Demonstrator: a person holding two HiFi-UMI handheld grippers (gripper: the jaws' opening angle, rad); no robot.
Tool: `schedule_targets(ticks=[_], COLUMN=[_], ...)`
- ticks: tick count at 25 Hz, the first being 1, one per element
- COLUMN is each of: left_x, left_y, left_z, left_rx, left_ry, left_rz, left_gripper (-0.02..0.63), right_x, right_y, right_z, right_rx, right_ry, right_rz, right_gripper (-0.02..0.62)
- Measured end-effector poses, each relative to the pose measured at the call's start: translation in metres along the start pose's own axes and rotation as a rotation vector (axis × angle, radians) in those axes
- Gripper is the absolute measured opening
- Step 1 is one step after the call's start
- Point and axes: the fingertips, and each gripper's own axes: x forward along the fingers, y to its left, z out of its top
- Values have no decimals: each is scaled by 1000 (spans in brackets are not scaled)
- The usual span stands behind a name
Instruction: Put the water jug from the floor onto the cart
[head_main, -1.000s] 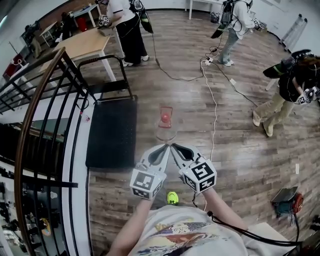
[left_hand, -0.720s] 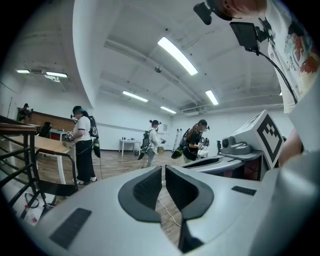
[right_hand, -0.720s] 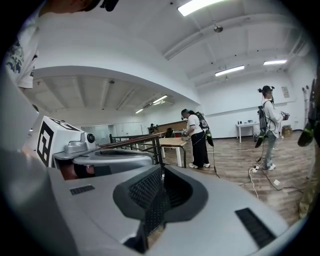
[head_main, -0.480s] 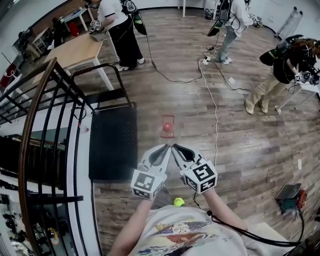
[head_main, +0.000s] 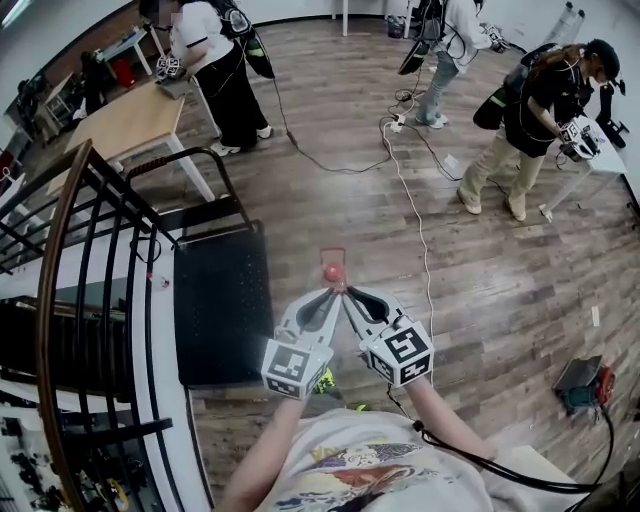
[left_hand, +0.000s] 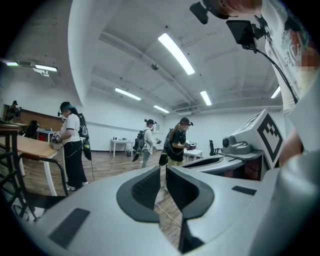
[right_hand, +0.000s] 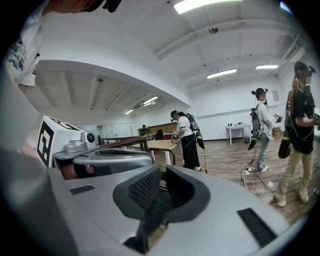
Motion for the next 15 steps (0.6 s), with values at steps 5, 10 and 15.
schedule_targets(ticks=[5, 10, 15], left_x=[14, 30, 53], left_y=[24, 34, 44], left_z=[-2, -1, 1], left_rx=[8, 8, 10], left_ry=[5, 7, 12], left_rz=[-18, -16, 13], left_gripper=[15, 15, 29], right_x=[27, 39, 51], right_y=[-13, -27, -50], right_z=[1, 4, 6], right_rx=[-10, -9, -23], right_ry=[12, 27, 41], right_rz=[-17, -9, 30], right_gripper=[26, 28, 28])
